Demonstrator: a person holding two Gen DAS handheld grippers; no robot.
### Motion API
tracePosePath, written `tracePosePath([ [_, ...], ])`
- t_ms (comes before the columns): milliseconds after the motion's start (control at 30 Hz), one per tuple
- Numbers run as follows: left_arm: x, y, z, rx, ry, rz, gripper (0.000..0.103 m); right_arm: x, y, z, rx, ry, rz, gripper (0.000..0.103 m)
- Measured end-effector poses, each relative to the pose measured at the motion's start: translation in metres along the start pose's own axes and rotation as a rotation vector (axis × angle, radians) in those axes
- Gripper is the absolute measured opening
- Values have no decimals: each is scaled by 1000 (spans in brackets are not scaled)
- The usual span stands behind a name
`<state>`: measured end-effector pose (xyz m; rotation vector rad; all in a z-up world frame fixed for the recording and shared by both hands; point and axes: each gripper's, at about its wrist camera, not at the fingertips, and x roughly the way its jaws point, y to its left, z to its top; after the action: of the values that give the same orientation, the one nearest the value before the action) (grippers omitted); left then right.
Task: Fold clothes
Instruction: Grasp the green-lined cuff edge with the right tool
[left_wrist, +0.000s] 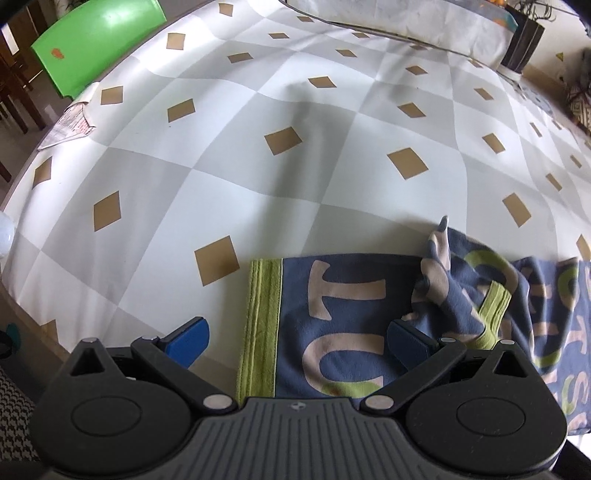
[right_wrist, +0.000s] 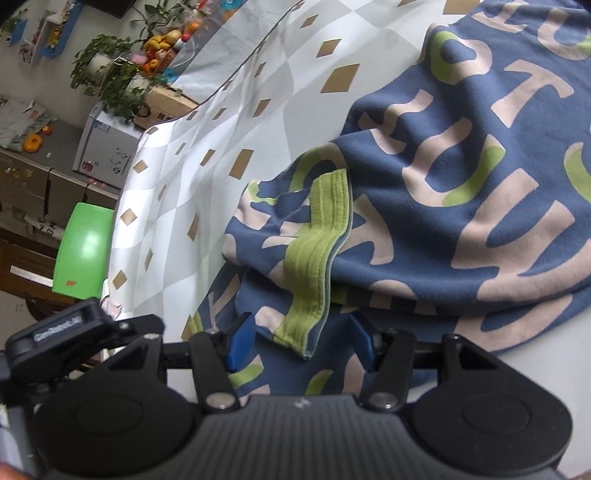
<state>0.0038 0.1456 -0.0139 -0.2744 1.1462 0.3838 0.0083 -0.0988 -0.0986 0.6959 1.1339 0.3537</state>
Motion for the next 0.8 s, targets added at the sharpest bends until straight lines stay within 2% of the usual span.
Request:
tracePosePath([
  [100,0,1,2,-8,8,-19,103,5,2,0,-4,-19,3,53],
  [367,-6,12,8,-61,-12,-9,103,13,10,3,-35,-47,-6,52],
  [433,-5,15,10,-80,-9,-9,103,15,16,2,-76,-49,-28,48],
  [533,-4,17,10,-95,-1,-12,103,17,23,1,-123,-56,-69,36],
  [667,-1,16,10,-91,8,-10,103,19,28,0,-154,-55,-119,11],
  [800,0,17,11,-97,11,-8,103,14,36,-2,-209,-63,-106,7],
])
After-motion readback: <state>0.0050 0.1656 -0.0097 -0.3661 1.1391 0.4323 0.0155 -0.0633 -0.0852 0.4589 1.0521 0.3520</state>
